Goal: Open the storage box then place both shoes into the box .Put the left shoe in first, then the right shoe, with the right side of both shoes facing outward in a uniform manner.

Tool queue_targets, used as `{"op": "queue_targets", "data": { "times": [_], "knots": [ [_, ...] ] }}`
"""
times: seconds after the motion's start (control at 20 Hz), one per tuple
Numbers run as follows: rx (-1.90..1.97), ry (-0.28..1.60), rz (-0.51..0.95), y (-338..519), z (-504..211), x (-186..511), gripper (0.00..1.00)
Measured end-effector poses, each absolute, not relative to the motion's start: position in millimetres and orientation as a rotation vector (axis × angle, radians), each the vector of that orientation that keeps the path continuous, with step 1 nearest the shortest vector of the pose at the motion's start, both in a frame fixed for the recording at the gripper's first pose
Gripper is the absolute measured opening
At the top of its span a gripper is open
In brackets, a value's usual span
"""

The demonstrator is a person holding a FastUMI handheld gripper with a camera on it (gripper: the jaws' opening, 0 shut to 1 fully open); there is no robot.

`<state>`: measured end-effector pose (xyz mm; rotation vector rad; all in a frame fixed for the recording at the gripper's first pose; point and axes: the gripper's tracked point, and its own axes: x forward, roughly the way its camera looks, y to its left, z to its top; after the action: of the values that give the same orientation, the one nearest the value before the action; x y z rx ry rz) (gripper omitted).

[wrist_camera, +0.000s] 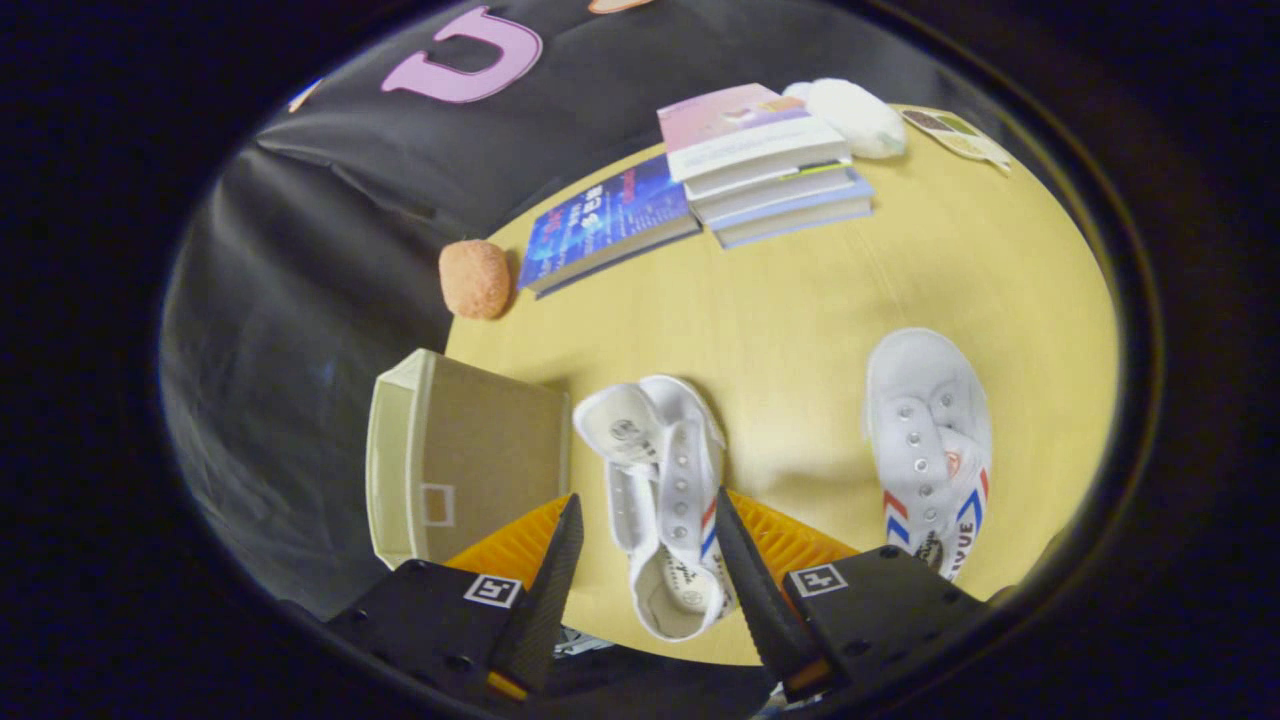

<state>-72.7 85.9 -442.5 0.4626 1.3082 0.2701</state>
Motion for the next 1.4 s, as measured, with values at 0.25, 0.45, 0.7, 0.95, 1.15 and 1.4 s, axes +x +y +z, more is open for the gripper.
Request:
{"op": "queue_targets", "data": {
  "times": [0.25,0.45,0.7,0.95,1.15,1.4],
  "knots": [
    [0.417,1.407,0.245,76,-486,-92,0.82],
    [0.435,1.44,0.249,83,-503,-97,0.71],
    [0.434,1.47,0.256,95,-515,-101,0.57],
    [0.412,1.493,0.231,99,-529,-104,0.27],
    [0.442,1.457,0.213,94,-519,-99,0.06],
    [0.546,1.424,0.198,102,-504,-104,0.03]
  ]
}}
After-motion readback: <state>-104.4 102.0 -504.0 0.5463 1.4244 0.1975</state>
